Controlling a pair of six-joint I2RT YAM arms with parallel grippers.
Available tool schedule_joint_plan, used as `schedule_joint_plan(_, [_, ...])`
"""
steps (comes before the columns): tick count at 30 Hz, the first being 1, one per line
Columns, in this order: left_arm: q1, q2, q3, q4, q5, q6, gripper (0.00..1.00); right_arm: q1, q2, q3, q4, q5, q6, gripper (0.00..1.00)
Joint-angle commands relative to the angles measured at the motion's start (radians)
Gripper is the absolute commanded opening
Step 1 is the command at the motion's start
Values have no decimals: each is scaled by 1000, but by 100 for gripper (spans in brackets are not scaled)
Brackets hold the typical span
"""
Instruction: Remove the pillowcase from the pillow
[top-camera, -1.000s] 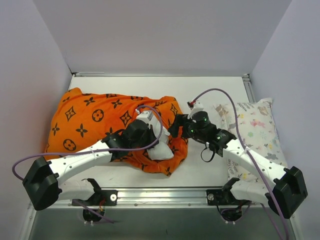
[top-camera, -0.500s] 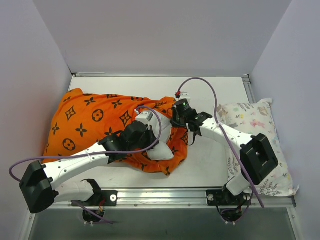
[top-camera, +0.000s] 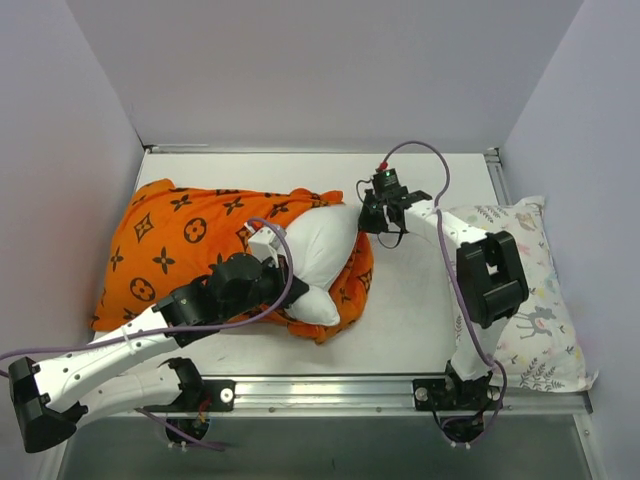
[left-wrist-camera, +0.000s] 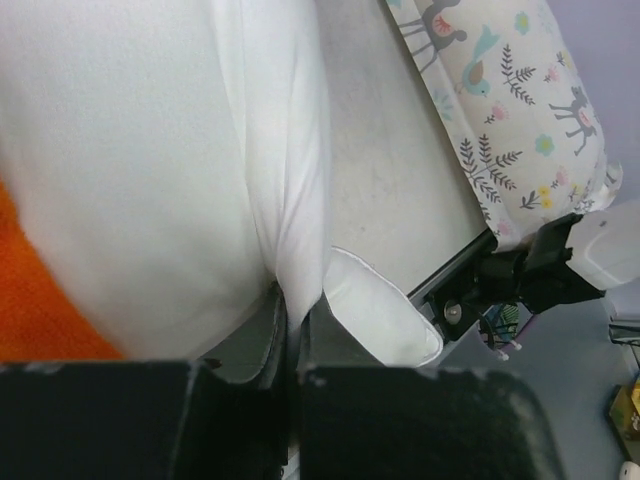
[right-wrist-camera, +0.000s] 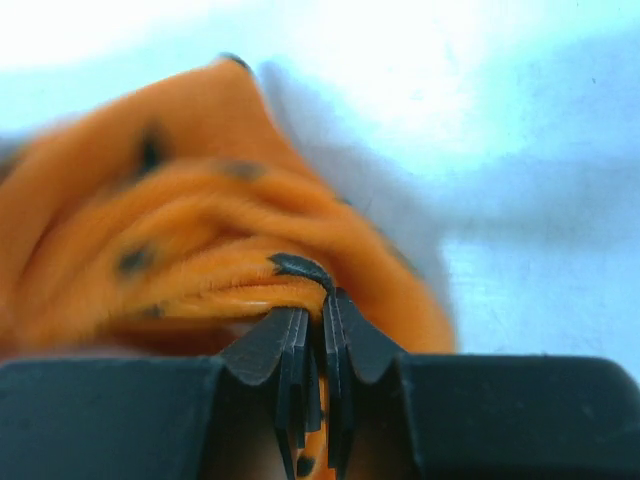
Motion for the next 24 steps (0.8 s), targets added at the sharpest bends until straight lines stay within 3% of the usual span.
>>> schedule_joint_plan(1, [-45, -118, 75, -55, 73, -32, 0, -135, 71, 81, 89, 34, 42, 0])
schedule_joint_plan(8, [-60, -166, 81, -51, 27, -45, 0, -181, 151, 173, 131, -167, 82, 0])
schedule_joint_plan(9, [-60, -154, 85, -33, 23, -28, 0, -177, 157, 173, 202, -221, 94, 1])
schedule_joint_plan(13, [-60, -76, 102, 226, 3, 11, 0, -83, 182, 195, 249, -372, 79, 7])
schedule_joint_plan(16, [-60, 24, 147, 343, -37, 28, 0, -42, 115, 167, 208, -355, 39, 28])
schedule_joint_plan(17, [-62, 47, 159, 377, -77, 28, 0, -51, 86, 134, 209, -340, 60, 52])
schedule_joint_plan(18, [-62, 87, 167, 389, -102, 28, 0, -69, 57, 79, 208, -344, 79, 60])
schedule_joint_plan(20, [-60, 113, 173, 420, -151, 21, 0, -153, -28, 19, 208, -372, 126, 71])
schedule_joint_plan(24, [-62, 193, 170, 507, -204, 0, 0, -252, -167, -66, 171, -392, 159, 80])
